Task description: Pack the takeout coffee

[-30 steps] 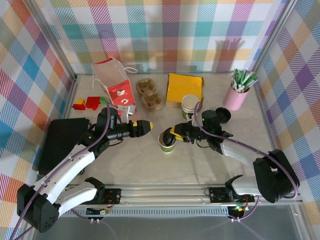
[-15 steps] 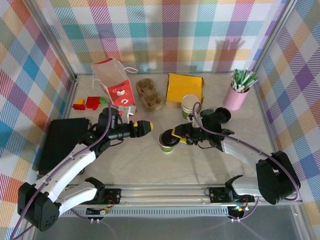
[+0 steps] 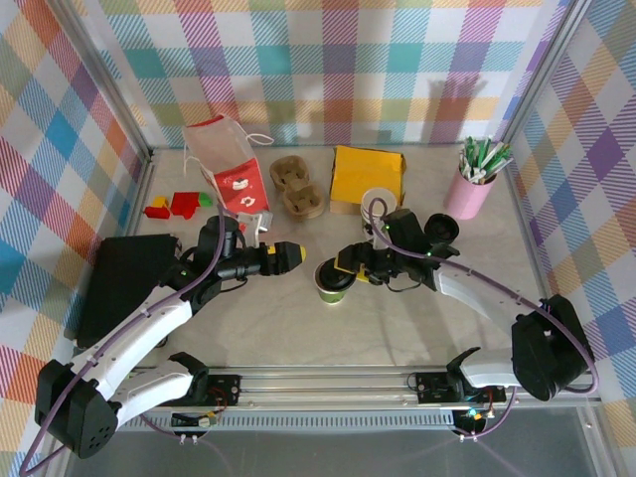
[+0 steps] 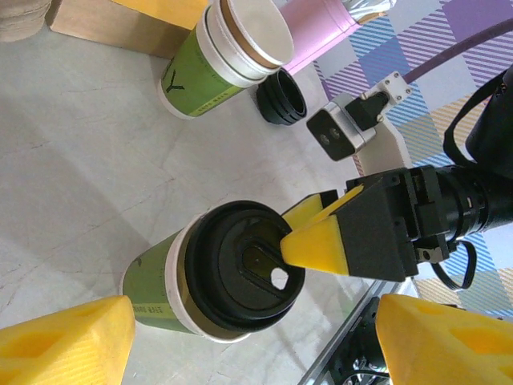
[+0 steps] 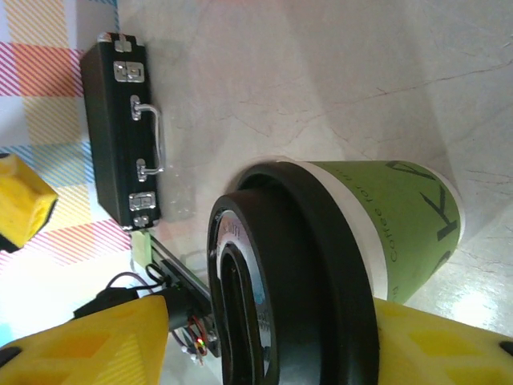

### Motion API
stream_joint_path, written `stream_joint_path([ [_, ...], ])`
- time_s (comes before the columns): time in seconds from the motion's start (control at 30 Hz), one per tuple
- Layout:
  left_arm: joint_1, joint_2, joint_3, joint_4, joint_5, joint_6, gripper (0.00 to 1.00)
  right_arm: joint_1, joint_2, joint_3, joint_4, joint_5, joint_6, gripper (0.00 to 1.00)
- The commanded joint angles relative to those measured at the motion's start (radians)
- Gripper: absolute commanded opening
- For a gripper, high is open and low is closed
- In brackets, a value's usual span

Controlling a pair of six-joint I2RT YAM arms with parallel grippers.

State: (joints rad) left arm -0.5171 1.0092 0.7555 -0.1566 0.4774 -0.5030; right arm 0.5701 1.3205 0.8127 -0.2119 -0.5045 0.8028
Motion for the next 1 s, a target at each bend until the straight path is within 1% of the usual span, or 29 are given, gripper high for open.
stream_joint_path([
  [0.0, -0.012, 0.000, -0.015, 0.026, -0.013, 0.021, 0.79, 0.016, 0.021, 0.042, -0.105, 0.061, -0.053, 0.64],
  [0.1, -0.015, 0.005, -0.016, 0.029, -0.014, 0.022, 0.79, 0.032, 0.029, 0.072, -0.158, 0.105, -0.076, 0.66],
  [0.17, -0.015, 0.008, -0.017, 0.029, -0.019, 0.024, 0.79, 0.044, 0.038, 0.096, -0.199, 0.133, -0.095, 0.71],
  [0.43, -0.017, 0.006, -0.015, 0.028, -0.026, 0.037, 0.78, 0.082, 0.078, 0.174, -0.318, 0.233, -0.128, 0.73],
  [0.77, -0.018, 0.005, -0.012, 0.022, -0.034, 0.045, 0.79, 0.104, 0.050, 0.206, -0.293, 0.201, -0.112, 0.74],
  [0.97, -0.018, -0.002, -0.012, 0.015, -0.040, 0.050, 0.79, 0.113, 0.038, 0.246, -0.364, 0.248, -0.123, 0.75],
])
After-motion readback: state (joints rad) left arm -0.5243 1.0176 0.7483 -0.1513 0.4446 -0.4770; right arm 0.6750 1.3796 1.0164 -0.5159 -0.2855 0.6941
